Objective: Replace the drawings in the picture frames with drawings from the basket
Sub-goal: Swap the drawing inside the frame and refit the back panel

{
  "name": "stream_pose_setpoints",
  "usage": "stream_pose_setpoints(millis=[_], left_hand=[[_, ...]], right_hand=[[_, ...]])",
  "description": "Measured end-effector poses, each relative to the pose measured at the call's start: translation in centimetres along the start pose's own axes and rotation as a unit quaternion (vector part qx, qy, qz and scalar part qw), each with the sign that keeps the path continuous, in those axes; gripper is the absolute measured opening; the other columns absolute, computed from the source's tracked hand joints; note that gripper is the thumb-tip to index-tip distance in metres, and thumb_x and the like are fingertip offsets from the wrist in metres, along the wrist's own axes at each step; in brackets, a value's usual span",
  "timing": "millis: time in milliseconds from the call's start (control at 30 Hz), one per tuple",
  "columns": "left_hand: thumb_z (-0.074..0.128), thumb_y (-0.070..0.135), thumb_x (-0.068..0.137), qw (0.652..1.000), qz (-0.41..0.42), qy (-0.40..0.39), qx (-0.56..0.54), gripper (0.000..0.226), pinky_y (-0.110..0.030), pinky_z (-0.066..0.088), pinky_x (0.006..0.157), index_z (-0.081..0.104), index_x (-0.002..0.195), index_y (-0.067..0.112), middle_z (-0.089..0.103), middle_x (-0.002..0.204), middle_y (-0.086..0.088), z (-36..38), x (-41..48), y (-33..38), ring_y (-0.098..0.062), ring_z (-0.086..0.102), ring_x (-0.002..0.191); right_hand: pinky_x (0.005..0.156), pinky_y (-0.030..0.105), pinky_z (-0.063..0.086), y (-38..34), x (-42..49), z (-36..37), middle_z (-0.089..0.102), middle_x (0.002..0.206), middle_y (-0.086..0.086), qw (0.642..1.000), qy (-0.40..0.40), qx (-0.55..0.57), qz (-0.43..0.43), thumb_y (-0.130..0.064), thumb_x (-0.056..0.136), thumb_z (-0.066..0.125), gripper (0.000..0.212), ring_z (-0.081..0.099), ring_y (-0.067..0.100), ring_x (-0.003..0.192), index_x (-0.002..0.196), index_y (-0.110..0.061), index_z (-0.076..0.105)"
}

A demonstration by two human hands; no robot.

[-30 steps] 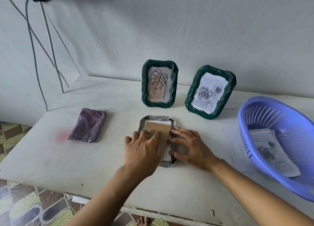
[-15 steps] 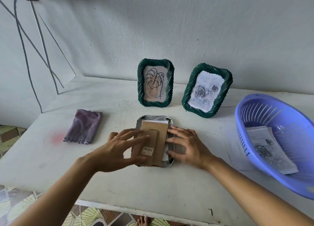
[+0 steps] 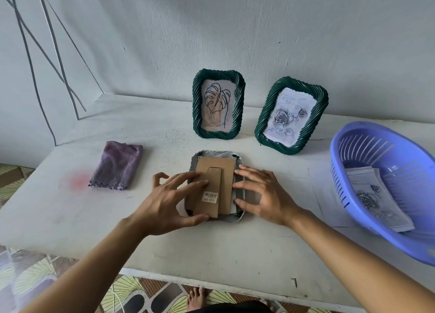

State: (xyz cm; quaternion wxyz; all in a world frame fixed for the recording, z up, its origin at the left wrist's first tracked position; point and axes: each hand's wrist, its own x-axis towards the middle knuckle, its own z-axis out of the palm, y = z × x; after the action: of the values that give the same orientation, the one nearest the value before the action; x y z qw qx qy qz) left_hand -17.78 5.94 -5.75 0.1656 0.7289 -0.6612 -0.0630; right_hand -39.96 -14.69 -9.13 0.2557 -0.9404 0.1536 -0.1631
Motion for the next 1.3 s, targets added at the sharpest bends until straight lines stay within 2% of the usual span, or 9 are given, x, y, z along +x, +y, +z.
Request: stream_pose_setpoints(millis=[100, 267, 500, 700, 900, 1000, 1133, 1200, 1300], left_hand=[[0.051, 0.083, 0.082, 1.000, -0.009, 0.026, -0.005, 0.077, -0.048, 0.026, 0.108, 0.047, 0.145, 0.039, 0.044, 0.151, 0.011, 0.7, -0.3, 0.3, -0.007, 0.047, 0.135], [0.047, 0.081, 0.086, 0.999, -0.009, 0.029, -0.009, 0.076, -0.049, 0.026, 0.109, 0.043, 0.148, 0.037, 0.042, 0.154, 0.010, 1.1, -0.6, 0.5, -0.006, 0.041, 0.140], [0.037, 0.072, 0.095, 0.998, -0.012, 0.043, -0.042, 0.065, -0.048, 0.028, 0.107, 0.040, 0.149, 0.036, 0.043, 0.151, 0.014, 1.2, -0.5, 0.6, -0.001, 0.036, 0.142], [0.027, 0.071, 0.098, 0.996, -0.024, 0.055, -0.064, 0.064, -0.044, 0.028, 0.106, 0.042, 0.148, 0.033, 0.046, 0.148, 0.013, 1.0, -0.5, 1.2, -0.002, 0.040, 0.138], [0.022, 0.066, 0.100, 0.993, -0.034, 0.055, -0.095, 0.059, -0.045, 0.029, 0.107, 0.040, 0.146, 0.035, 0.047, 0.143, 0.017, 0.8, -0.4, 1.1, 0.000, 0.045, 0.126], [0.021, 0.068, 0.099, 0.994, -0.039, 0.061, -0.084, 0.060, -0.046, 0.029, 0.106, 0.043, 0.144, 0.036, 0.049, 0.139, 0.016, 0.7, -0.2, 1.4, 0.005, 0.044, 0.117], [0.019, 0.070, 0.099, 0.995, -0.043, 0.070, -0.056, 0.062, -0.044, 0.028, 0.104, 0.046, 0.142, 0.035, 0.052, 0.135, 0.015, 0.6, 0.0, 2.2, 0.008, 0.042, 0.114], [0.018, 0.070, 0.099, 0.995, -0.048, 0.072, -0.047, 0.064, -0.043, 0.027, 0.103, 0.047, 0.142, 0.033, 0.053, 0.133, 0.013, 0.7, 0.1, 2.6, 0.001, 0.046, 0.115], [0.017, 0.070, 0.099, 0.995, -0.054, 0.067, -0.043, 0.063, -0.044, 0.028, 0.103, 0.046, 0.142, 0.033, 0.054, 0.133, 0.012, 0.7, 0.2, 2.8, -0.003, 0.048, 0.115]], right_hand=[[0.114, 0.041, 0.028, -0.1, 0.0, 0.0, 0.048, 0.149, -0.010, 1.000, 0.009, 0.003, -0.002, -0.055, 0.086, 0.060, 0.040, 0.026, -0.005, 0.144, 0.118, -0.032, 0.069], [0.112, 0.038, 0.029, -0.2, -0.2, -0.1, 0.041, 0.152, -0.012, 1.000, 0.012, 0.003, -0.004, -0.054, 0.087, 0.060, 0.039, 0.018, -0.020, 0.134, 0.117, -0.032, 0.069], [0.113, 0.036, 0.028, -0.2, -0.1, -0.2, 0.043, 0.150, -0.009, 1.000, 0.010, -0.002, -0.008, -0.056, 0.088, 0.060, 0.041, 0.026, -0.008, 0.138, 0.121, -0.034, 0.067], [0.113, 0.037, 0.029, -0.2, -0.2, -0.3, 0.042, 0.152, -0.009, 1.000, 0.014, 0.002, -0.004, -0.057, 0.088, 0.060, 0.043, 0.017, -0.020, 0.132, 0.123, -0.033, 0.067], [0.115, 0.037, 0.027, -0.5, -0.2, -0.4, 0.041, 0.153, -0.011, 1.000, 0.008, 0.013, 0.008, -0.057, 0.087, 0.063, 0.048, 0.025, -0.011, 0.137, 0.129, -0.034, 0.060], [0.114, 0.038, 0.029, -0.8, -0.2, -0.7, 0.046, 0.148, -0.013, 0.999, 0.012, 0.036, 0.012, -0.050, 0.086, 0.071, 0.048, 0.029, -0.009, 0.140, 0.127, -0.031, 0.053], [0.107, 0.027, 0.031, -1.2, -0.5, -1.0, 0.052, 0.139, -0.015, 0.998, 0.017, 0.052, 0.032, -0.047, 0.083, 0.076, 0.059, 0.028, -0.024, 0.123, 0.131, -0.028, 0.047], [0.106, 0.024, 0.030, -1.3, -0.5, -1.0, 0.052, 0.139, -0.016, 0.998, 0.015, 0.049, 0.040, -0.050, 0.083, 0.075, 0.062, 0.033, -0.020, 0.117, 0.132, -0.030, 0.044], [0.108, 0.025, 0.031, -1.3, -0.4, -0.9, 0.051, 0.140, -0.018, 0.998, 0.009, 0.051, 0.043, -0.052, 0.082, 0.075, 0.063, 0.042, -0.002, 0.120, 0.131, -0.031, 0.042]])
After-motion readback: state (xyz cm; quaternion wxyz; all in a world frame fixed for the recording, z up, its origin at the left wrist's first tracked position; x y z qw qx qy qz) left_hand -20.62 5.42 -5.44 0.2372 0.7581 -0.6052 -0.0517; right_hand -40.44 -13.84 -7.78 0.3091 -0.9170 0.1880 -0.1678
